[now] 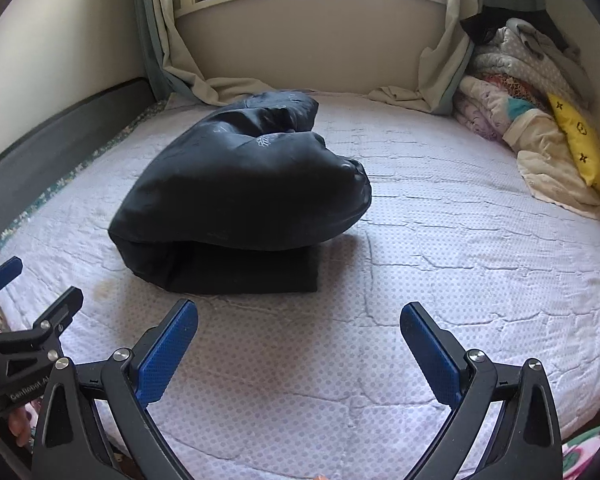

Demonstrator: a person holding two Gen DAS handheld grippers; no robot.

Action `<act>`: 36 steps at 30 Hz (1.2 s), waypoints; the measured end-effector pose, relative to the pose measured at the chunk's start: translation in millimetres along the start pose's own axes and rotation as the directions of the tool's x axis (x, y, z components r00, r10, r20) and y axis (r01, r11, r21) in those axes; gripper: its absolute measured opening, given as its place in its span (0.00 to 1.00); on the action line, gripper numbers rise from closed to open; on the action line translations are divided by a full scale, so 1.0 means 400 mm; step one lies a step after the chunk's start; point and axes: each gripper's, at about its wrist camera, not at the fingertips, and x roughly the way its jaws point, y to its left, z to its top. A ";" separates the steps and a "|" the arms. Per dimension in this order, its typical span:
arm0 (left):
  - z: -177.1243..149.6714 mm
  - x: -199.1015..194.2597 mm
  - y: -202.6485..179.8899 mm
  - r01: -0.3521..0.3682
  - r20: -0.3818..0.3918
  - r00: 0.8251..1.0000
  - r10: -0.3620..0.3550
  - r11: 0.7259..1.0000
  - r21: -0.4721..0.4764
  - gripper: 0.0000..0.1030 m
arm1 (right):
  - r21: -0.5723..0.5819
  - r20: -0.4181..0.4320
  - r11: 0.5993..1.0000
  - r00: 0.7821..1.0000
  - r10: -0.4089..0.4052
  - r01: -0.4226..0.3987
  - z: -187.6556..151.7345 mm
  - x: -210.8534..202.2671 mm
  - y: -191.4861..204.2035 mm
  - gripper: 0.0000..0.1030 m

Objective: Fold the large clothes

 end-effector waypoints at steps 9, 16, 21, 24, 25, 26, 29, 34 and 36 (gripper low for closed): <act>-0.002 -0.011 -0.008 0.005 0.022 1.000 -0.004 1.000 -0.014 0.99 | -0.024 0.009 1.000 1.000 0.015 -0.014 0.002 0.004 0.027 0.98; -0.003 -0.010 0.007 0.002 0.017 1.000 -0.001 0.999 -0.038 0.99 | -0.027 0.007 1.000 1.000 0.014 -0.014 0.000 0.004 0.033 0.98; -0.002 -0.010 0.008 0.003 0.015 1.000 -0.003 0.999 -0.039 0.99 | -0.034 0.001 0.999 1.000 0.015 -0.015 -0.005 0.007 0.038 0.98; 0.001 -0.009 0.010 0.005 0.017 1.000 -0.005 0.999 -0.043 0.99 | -0.029 0.002 1.000 1.000 0.012 -0.012 -0.006 0.007 0.037 0.98; 0.001 -0.008 0.010 0.006 0.017 1.000 -0.005 0.999 -0.043 0.99 | -0.027 0.003 1.000 1.000 0.012 -0.012 -0.006 0.006 0.036 0.98; 0.002 -0.007 0.010 0.006 0.016 1.000 -0.006 0.999 -0.043 0.99 | -0.025 0.004 1.000 1.000 0.013 -0.013 -0.007 0.006 0.035 0.98; 0.001 -0.004 0.010 0.007 0.009 1.000 -0.007 0.999 -0.046 0.99 | -0.020 0.003 1.000 1.000 0.012 -0.012 -0.008 0.007 0.032 0.98; 0.002 0.001 0.009 0.007 0.013 1.000 -0.006 0.999 -0.042 0.99 | -0.018 -0.008 1.000 1.000 0.013 -0.013 -0.011 0.013 0.027 0.98; 0.001 0.003 0.009 0.008 0.013 1.000 -0.007 0.999 -0.043 0.99 | -0.016 -0.006 1.000 1.000 0.014 -0.014 -0.011 0.013 0.025 0.98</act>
